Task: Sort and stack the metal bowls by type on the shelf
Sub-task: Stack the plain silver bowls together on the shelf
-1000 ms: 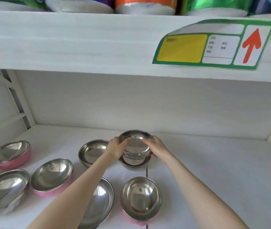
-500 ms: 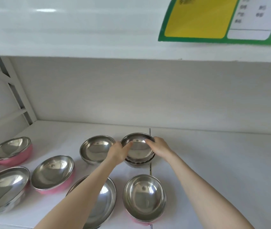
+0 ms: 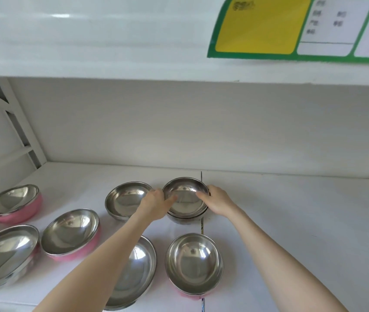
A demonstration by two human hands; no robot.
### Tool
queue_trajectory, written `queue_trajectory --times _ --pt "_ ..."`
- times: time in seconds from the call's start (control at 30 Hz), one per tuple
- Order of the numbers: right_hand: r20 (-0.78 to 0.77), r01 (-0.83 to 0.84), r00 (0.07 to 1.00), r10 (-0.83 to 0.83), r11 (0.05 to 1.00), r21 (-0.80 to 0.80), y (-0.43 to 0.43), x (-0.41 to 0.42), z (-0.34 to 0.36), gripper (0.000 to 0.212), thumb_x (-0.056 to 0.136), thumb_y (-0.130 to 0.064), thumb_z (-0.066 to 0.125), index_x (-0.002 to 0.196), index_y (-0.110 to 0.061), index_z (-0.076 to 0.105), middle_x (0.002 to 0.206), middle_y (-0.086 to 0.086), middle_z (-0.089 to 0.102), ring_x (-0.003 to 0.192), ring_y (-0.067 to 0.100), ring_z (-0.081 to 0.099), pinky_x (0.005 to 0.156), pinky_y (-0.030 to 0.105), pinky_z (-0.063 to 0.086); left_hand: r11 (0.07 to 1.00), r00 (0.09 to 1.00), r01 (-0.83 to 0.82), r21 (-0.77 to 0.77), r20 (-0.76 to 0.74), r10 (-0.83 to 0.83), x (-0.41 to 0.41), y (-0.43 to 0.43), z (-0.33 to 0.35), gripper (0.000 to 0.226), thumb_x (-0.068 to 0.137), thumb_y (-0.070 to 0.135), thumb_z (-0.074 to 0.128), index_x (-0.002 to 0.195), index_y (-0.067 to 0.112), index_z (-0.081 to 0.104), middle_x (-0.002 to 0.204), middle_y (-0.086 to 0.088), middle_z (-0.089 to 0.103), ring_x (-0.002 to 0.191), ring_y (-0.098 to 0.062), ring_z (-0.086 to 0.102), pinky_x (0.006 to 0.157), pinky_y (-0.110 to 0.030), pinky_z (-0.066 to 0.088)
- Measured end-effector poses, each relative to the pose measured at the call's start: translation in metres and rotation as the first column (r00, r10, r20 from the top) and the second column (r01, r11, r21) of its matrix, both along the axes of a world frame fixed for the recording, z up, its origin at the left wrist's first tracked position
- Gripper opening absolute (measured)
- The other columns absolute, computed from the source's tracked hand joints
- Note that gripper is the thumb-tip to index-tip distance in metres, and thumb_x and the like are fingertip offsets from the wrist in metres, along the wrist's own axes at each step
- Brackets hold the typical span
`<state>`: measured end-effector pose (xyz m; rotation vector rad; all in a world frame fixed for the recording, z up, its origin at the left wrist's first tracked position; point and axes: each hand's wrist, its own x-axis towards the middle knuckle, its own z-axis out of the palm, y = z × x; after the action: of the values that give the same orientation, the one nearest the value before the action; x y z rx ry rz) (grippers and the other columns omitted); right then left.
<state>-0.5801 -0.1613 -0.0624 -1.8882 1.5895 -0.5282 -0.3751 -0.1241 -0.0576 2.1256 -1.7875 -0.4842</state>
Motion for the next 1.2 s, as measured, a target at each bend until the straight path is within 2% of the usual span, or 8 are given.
queue_trajectory --times 0.13,0.2,0.43,0.57,0.73,0.93,1.07,1.2 --pt "-0.19 0.016 0.981 -0.035 0.995 -0.102 0.018 -0.007 0.008 0.053 0.09 -0.056 0.046 0.12 -0.012 0.05 0.124 0.013 0.056 0.114 0.033 0.054 0.086 0.04 0.043 0.997 0.983 0.066 -0.049 0.174 -0.057 0.004 0.017 0.005 0.059 0.091 0.058 0.044 0.118 0.005 0.052 0.118 -0.014 0.053 0.105 -0.037 0.057 0.079 -0.042 0.045" --pt "-0.323 -0.009 0.945 -0.055 0.981 -0.194 0.032 -0.009 0.015 0.062 0.09 -0.057 0.045 0.134 -0.013 0.042 0.133 0.013 0.053 0.121 0.034 0.05 0.092 0.045 0.042 0.99 0.951 0.117 -0.077 0.297 -0.089 0.007 0.028 0.008 0.059 0.091 0.058 0.043 0.122 0.009 0.049 0.122 -0.01 0.051 0.107 -0.034 0.058 0.075 -0.041 0.047" --pt "-0.477 -0.098 0.869 -0.134 0.897 -0.432 0.084 -0.007 0.036 0.069 0.089 -0.059 0.043 0.144 -0.019 0.031 0.143 0.006 0.046 0.136 0.026 0.035 0.108 0.049 0.03 0.939 0.774 0.273 -0.211 0.627 -0.085 0.024 0.078 0.023 0.063 0.09 0.059 0.039 0.134 0.014 0.041 0.133 -0.005 0.051 0.117 -0.027 0.05 0.089 -0.04 0.042" --pt "-0.472 -0.121 0.869 -0.148 0.861 -0.494 0.116 0.01 0.044 0.074 0.088 -0.06 0.043 0.148 -0.018 0.027 0.149 0.006 0.04 0.143 0.025 0.026 0.113 0.051 0.022 0.902 0.759 0.333 -0.274 0.646 -0.084 0.043 0.108 0.034 0.064 0.089 0.057 0.042 0.137 0.015 0.041 0.133 -0.007 0.051 0.12 -0.028 0.047 0.099 -0.044 0.037" --pt "-0.455 -0.119 0.871 -0.185 0.819 -0.561 0.162 0.047 0.05 0.075 0.086 -0.059 0.045 0.146 -0.016 0.032 0.148 0.009 0.043 0.14 0.028 0.031 0.111 0.052 0.026 0.88 0.732 0.376 -0.291 0.675 -0.089 0.081 0.155 0.048 0.065 0.089 0.058 0.038 0.14 0.017 0.037 0.142 -0.009 0.044 0.128 -0.029 0.041 0.108 -0.05 0.027" --pt "-0.413 -0.098 0.891 -0.189 0.808 -0.581 0.211 0.102 0.053 0.078 0.084 -0.064 0.037 0.146 -0.018 0.031 0.148 0.008 0.043 0.139 0.027 0.034 0.108 0.05 0.029 0.879 0.722 0.387 -0.28 0.684 -0.099 0.134 0.21 0.06 0.07 0.09 0.059 0.038 0.141 0.013 0.038 0.146 -0.014 0.043 0.133 -0.03 0.039 0.108 -0.052 0.03" --pt "-0.394 -0.09 0.904 -0.169 0.823 -0.56 0.23 0.137 0.05 0.078 0.086 -0.064 0.041 0.148 -0.019 0.029 0.152 0.009 0.039 0.144 0.027 0.027 0.113 0.051 0.026 0.866 0.742 0.382 -0.321 0.666 -0.08 0.165 0.233 0.063 0.062 0.086 0.053 0.05 0.135 0.014 0.049 0.14 -0.014 0.05 0.127 -0.031 0.047 0.104 -0.052 0.035" --pt "-0.408 -0.12 0.901 -0.15 0.816 -0.566 0.236 0.166 0.052 0.076 0.087 -0.063 0.042 0.147 -0.019 0.029 0.151 0.009 0.04 0.143 0.026 0.029 0.111 0.049 0.027 0.868 0.739 0.374 -0.326 0.671 -0.066 0.188 0.238 0.063 0.063 0.086 0.055 0.048 0.135 0.015 0.048 0.142 -0.012 0.048 0.128 -0.029 0.046 0.105 -0.052 0.033"
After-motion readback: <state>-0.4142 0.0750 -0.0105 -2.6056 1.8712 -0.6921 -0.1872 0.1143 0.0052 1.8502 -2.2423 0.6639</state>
